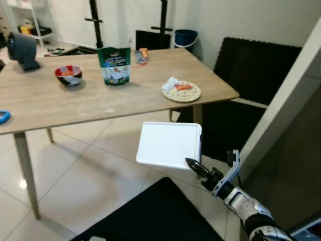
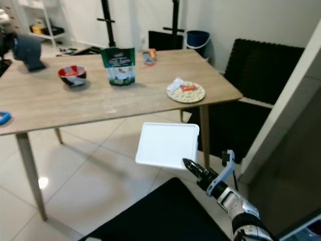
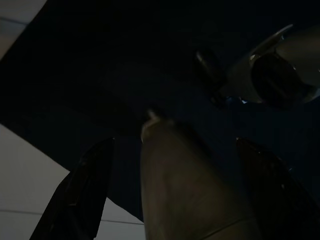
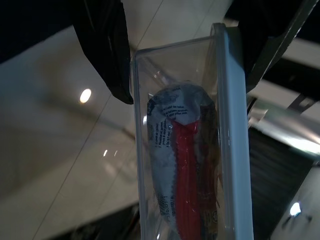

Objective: Restocking fridge

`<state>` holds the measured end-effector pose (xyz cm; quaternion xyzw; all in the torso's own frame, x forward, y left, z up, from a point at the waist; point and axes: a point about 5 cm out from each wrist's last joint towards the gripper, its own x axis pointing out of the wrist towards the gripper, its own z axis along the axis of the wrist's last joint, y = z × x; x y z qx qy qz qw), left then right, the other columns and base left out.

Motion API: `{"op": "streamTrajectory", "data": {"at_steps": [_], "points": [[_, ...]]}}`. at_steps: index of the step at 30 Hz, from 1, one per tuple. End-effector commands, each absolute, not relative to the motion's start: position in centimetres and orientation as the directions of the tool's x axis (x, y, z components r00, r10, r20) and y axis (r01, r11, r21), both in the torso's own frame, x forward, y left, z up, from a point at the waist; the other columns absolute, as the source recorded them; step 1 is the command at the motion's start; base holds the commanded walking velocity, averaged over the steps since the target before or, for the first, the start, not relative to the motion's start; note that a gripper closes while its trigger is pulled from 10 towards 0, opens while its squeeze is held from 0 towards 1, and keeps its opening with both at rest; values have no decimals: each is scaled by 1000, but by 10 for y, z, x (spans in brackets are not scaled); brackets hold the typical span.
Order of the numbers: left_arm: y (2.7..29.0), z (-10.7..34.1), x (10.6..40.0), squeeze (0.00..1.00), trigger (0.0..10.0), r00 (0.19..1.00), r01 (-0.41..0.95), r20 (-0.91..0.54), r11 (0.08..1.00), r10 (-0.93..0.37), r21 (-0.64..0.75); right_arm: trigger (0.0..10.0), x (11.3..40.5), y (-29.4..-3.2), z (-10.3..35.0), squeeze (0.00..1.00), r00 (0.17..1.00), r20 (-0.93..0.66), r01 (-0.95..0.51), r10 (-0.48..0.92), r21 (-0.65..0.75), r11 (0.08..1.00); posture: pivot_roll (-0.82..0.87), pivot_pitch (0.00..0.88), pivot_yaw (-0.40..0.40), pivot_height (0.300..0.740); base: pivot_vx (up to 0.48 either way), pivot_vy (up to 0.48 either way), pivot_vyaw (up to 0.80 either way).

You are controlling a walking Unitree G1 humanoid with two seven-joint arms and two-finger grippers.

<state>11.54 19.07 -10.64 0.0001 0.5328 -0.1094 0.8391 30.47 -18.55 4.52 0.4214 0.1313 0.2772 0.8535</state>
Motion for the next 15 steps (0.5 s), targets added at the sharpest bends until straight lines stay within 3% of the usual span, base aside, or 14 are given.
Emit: {"op": "streamTrajectory", "data": {"at_steps": [1,10,15], "points": [[193,-109,104,0,10000,373,186,-911,976,-177,-113,10000,304,-185,43,0,816,13,-358,578,797,487,-95,0,-25,740,0,0,-769],[196,-109,103,0,10000,371,187,-912,976,-172,-108,10000,285,-210,13,0,886,-197,-118,420,781,614,-96,0,-26,740,0,0,-767],[188,-109,109,0,10000,378,192,-908,975,-179,-113,10000,250,-249,-21,0,873,-472,262,122,666,698,-96,0,-28,740,0,0,-756]]}}
